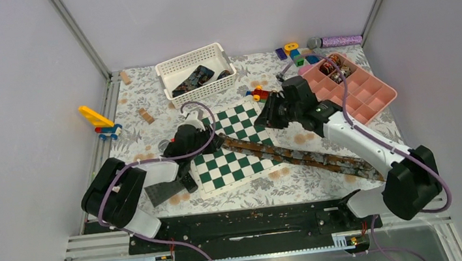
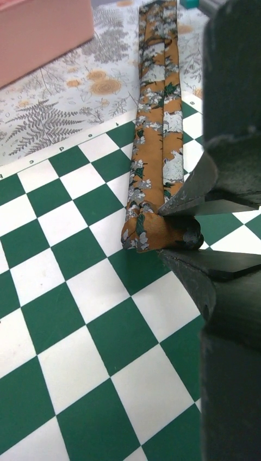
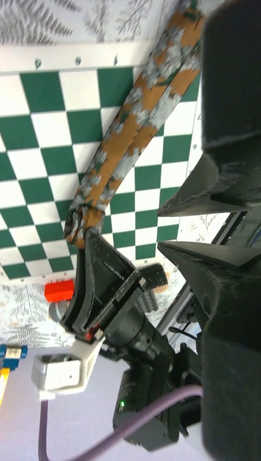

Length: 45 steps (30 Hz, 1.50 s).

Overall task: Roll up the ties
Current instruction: Roll the tie at the center of the board.

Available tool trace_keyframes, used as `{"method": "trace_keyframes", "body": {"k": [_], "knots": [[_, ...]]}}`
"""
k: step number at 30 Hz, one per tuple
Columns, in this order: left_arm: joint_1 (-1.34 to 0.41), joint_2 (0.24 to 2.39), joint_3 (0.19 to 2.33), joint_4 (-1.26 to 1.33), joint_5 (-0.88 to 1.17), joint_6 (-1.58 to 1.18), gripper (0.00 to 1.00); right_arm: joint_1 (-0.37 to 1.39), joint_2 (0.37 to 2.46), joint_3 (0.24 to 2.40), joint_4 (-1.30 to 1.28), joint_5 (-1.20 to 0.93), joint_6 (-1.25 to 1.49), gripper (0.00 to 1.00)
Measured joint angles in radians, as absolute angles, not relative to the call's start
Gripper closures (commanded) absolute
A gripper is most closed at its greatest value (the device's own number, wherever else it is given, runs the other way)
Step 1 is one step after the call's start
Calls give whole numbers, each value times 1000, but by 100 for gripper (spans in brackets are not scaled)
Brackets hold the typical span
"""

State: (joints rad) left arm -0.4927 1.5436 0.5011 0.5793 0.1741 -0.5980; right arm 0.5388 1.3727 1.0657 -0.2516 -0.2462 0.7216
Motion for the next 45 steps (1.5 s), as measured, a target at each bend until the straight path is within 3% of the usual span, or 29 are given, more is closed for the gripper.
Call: {"method": "trace_keyframes", "body": {"k": [15,45], "knots": [[-627,1527,708,172,-199,-446,76,452,1175,999,-329,-243,685,68],[-860,1744,987,-143,-730,-265,83,416,973,1000,-437,-176,659,66]]}}
